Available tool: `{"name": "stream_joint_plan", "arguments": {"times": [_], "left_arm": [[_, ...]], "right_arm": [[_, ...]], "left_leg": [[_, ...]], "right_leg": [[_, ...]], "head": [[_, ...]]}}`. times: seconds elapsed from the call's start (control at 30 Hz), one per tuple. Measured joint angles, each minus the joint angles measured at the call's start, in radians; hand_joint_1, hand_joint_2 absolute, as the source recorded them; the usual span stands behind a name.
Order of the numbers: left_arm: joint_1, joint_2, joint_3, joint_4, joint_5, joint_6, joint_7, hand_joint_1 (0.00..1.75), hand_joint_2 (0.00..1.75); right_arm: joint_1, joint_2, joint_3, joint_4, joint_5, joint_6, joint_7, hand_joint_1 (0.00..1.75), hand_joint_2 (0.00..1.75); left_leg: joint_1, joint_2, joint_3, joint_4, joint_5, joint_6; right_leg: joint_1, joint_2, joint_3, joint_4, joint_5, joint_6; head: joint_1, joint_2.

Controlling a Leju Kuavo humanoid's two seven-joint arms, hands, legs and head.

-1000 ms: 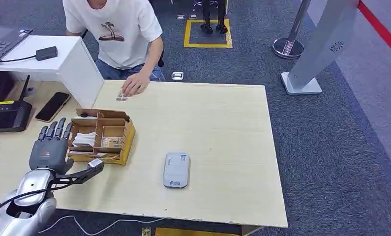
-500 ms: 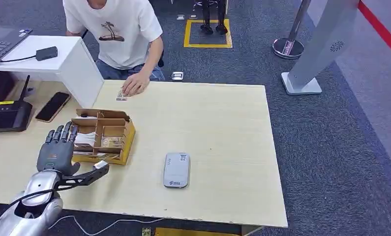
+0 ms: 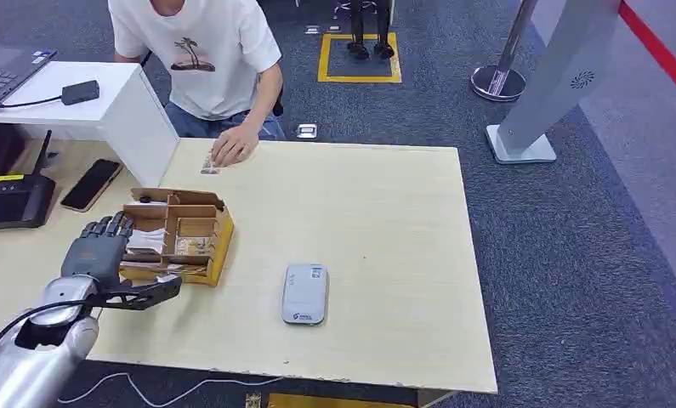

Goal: Pass the card to the sensor for recognition and then transmit it.

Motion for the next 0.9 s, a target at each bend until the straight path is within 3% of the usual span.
{"name": "stream_joint_plan", "arguments": {"times": [0.4,0.9], "left_arm": [[-0.117,0.038,-0.050,0.047,0.042,-0.010,-0.038,0.05,1.75],[-0.153,0.035,-0.083,0.060,0.040,-0.010,-0.039,0.00,1.75]], "right_arm": [[-0.001,0.000,0.000,0.000,0.015,0.003,0.002,0.00,1.75],[-0.005,0.000,0.000,-0.002,0.015,0.005,-0.001,0.00,1.75]], "left_leg": [[0.000,0.000,0.000,0.000,0.000,0.000],[0.000,0.000,0.000,0.000,0.000,0.000]], "right_leg": [[0.000,0.000,0.000,0.000,0.000,0.000],[0.000,0.000,0.000,0.000,0.000,0.000]], "head": [[0.000,0.000],[0.000,0.000]]}}
